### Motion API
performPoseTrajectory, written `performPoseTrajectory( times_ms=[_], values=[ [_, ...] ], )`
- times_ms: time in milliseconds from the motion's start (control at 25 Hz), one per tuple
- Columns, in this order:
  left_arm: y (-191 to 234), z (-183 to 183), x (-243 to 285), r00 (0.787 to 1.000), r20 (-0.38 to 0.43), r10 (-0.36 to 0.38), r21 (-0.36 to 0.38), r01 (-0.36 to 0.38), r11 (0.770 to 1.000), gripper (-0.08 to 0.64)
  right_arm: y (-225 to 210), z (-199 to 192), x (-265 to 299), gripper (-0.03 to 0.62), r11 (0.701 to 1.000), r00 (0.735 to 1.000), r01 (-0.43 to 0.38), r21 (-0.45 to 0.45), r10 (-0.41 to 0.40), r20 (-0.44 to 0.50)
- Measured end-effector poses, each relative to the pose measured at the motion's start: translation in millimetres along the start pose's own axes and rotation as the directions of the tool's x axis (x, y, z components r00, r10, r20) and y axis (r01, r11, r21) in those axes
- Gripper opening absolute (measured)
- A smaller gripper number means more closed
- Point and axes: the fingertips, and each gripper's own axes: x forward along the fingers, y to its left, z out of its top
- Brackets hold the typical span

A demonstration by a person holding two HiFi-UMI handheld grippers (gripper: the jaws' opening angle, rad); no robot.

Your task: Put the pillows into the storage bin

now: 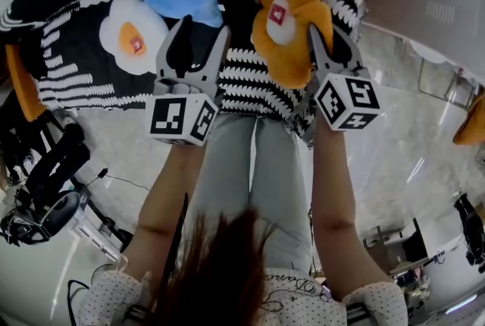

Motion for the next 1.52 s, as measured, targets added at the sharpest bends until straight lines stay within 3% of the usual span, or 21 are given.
performPoseTrajectory(
  times_ms=[280, 480, 760, 1200, 1520],
  values=[
    [1.9, 75.8, -31.9, 0.997, 0.081, -0.018, 0.024, 0.016, 1.0, 0.124, 40.9, 97.8, -57.2, 0.091, 0.999, 0.992, -0.025, -0.037, 0.03, 0.123],
    [-8.5, 137.4, -58.3, 0.987, 0.153, -0.057, 0.045, 0.051, 0.998, 0.081, 76.6, 174.3, -111.1, 0.091, 0.994, 0.971, -0.001, -0.109, 0.027, 0.236],
    [-34.1, 229.8, -91.4, 0.959, 0.265, -0.1, 0.114, 0.072, 0.991, 0.038, 118.8, 248.6, -168.1, 0.091, 0.983, 0.937, 0.04, -0.179, 0.026, 0.349],
    [-60.4, 311.1, -140.3, 0.936, 0.327, -0.132, 0.181, 0.075, 0.981, 0.011, 157.6, 317.6, -234.4, 0.092, 0.973, 0.893, 0.057, -0.223, 0.05, 0.447],
    [-57.4, 338.8, -159.0, 0.916, 0.358, -0.179, 0.194, 0.115, 0.974, 0.005, 175.9, 329.0, -254.1, 0.094, 0.971, 0.875, 0.091, -0.22, 0.028, 0.484]
  ],
)
